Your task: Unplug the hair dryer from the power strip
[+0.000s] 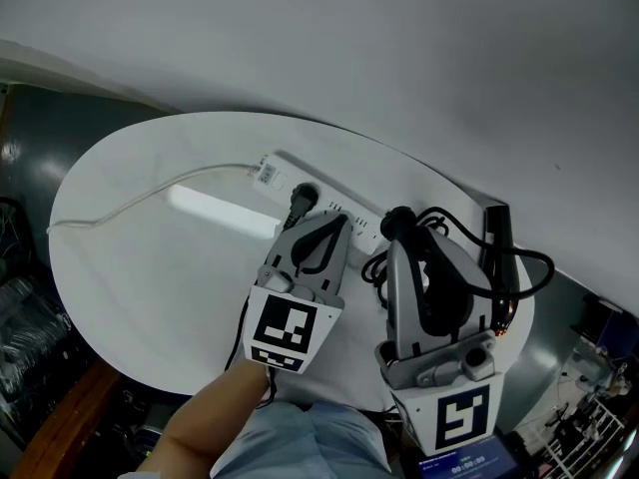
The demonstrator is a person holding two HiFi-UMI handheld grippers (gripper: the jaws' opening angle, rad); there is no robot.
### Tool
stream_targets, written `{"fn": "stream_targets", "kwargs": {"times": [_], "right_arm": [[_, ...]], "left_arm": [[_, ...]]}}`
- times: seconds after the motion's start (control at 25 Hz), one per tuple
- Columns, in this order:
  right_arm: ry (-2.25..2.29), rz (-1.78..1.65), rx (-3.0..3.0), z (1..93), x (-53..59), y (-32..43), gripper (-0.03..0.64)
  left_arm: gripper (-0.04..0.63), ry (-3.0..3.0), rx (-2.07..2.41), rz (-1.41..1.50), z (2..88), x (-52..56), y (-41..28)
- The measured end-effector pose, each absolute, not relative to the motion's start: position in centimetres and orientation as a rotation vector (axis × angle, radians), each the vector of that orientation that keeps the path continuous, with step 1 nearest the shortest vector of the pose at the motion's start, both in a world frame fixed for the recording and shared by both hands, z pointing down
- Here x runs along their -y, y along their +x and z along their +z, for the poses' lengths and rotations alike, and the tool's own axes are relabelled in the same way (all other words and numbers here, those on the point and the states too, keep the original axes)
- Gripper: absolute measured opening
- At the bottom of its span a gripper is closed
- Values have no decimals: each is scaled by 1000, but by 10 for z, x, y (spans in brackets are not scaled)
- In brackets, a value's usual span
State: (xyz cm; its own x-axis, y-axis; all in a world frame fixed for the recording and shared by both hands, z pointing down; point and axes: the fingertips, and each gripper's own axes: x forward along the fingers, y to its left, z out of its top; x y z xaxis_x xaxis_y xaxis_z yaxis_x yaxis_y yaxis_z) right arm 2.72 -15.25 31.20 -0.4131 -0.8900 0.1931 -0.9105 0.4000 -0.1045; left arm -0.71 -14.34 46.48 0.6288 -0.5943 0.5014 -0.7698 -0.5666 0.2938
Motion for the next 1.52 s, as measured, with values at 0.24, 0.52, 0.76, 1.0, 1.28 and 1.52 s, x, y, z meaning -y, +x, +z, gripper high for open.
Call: {"fn": "stream_targets", "kwargs": {"times": [0.24, 0.52, 0.76, 1.0, 1.28, 1.52], "right_arm": [[1704, 263, 2531, 288, 139, 54, 52], [1712, 288, 2501, 288, 114, 65, 52], [1640, 387, 2428, 322, 88, 63, 55], [1485, 652, 2287, 397, 48, 53, 194], [1554, 896, 2151, 430, -2, 51, 247], [1809, 906, 2026, 422, -48, 67, 270]], "left_arm": [[-2, 2331, 1072, 448, 470, 145, -12], [-2, 2410, 1129, 375, 413, 137, -11], [-2, 2476, 1203, 321, 358, 107, -25], [-2, 2517, 1263, 269, 317, 77, -38], [-2, 2632, 1169, 214, 289, 39, -45], [-2, 2704, 1078, 190, 282, 2, -53]]}}
